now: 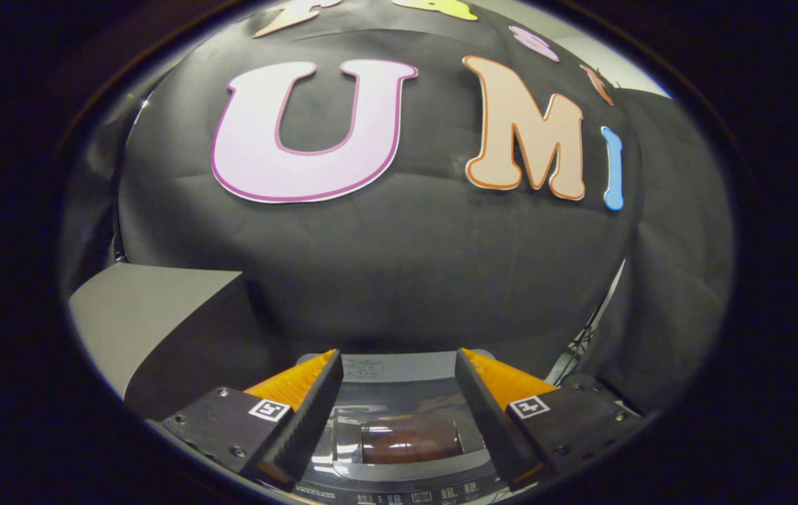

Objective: Put the clothes into the washing machine and then close the washing machine lid.

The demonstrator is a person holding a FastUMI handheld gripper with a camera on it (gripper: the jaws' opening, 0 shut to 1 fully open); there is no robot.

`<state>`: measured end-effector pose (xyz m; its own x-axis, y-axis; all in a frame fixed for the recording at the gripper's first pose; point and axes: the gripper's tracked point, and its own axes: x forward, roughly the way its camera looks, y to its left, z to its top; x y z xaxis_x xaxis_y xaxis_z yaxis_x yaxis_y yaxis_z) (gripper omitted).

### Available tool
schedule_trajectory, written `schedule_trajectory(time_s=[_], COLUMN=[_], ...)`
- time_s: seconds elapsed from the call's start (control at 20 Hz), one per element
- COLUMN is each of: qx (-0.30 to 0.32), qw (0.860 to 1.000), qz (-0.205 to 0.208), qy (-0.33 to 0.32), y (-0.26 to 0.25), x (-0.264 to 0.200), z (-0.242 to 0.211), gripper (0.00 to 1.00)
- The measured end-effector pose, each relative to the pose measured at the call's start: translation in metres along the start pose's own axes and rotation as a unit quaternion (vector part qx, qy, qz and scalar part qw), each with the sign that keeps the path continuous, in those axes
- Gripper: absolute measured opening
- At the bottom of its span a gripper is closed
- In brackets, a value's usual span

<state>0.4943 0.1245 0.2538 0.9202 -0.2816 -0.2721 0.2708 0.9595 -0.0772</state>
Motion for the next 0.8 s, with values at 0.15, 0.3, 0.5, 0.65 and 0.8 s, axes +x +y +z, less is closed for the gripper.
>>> schedule_trajectory(time_s=[0.15, 0.3, 0.5, 0.65, 0.8], qx=[0.004, 0.006, 0.008, 0.012, 0.006], qw=[1.0, 1.0, 1.0, 0.998, 0.994], qz=[-0.001, 0.0, 0.004, 0.01, 0.016], qy=[-0.002, -0.008, -0.021, -0.055, -0.104], y=[0.0, 0.0, 0.001, 0.0, -0.001], x=[0.0, -0.001, -0.002, -0.004, -0.014], z=[0.0, 0.001, 0.003, 0.009, 0.02], gripper=[0.98, 0.98, 0.98, 0.98, 0.98])
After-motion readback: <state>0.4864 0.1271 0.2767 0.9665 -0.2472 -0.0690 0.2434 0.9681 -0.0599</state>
